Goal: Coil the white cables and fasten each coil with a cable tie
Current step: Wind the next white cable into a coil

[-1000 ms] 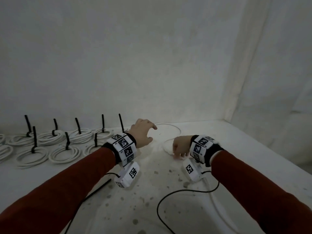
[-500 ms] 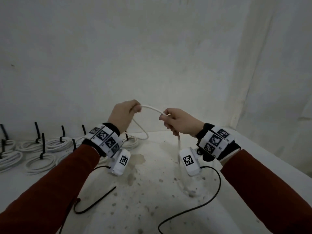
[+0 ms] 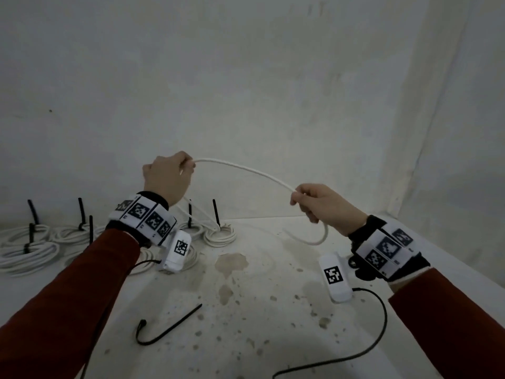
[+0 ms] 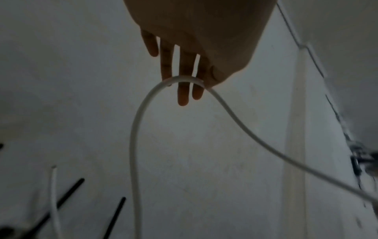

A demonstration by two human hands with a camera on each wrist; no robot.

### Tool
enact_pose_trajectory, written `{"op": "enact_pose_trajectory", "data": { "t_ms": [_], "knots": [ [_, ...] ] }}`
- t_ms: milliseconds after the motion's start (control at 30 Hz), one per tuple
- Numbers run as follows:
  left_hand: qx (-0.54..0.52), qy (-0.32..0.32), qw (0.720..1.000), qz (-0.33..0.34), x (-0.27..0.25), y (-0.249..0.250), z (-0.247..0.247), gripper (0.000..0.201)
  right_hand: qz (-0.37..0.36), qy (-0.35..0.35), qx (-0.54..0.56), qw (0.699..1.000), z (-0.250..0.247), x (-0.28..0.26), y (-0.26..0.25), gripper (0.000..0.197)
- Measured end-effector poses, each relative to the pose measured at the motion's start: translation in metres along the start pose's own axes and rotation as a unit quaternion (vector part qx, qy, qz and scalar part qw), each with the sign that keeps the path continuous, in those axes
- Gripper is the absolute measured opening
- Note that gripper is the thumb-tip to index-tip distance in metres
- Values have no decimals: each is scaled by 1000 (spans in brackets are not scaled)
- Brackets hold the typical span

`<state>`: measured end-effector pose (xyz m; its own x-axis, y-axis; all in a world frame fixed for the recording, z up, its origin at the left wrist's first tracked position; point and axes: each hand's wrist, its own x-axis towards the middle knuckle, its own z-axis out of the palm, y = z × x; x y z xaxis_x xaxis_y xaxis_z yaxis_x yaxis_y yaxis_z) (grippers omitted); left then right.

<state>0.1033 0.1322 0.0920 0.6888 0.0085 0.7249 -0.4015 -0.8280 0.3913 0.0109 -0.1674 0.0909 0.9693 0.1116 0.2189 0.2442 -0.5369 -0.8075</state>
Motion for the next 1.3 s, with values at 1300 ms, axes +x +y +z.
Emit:
{"op": "enact_pose_trajectory", "data": {
  "t_ms": [1300],
  "knots": [
    [-20, -135, 979, 148, -29, 8, -7, 26, -173, -81, 623, 758, 12, -30, -44, 20]
  ]
}}
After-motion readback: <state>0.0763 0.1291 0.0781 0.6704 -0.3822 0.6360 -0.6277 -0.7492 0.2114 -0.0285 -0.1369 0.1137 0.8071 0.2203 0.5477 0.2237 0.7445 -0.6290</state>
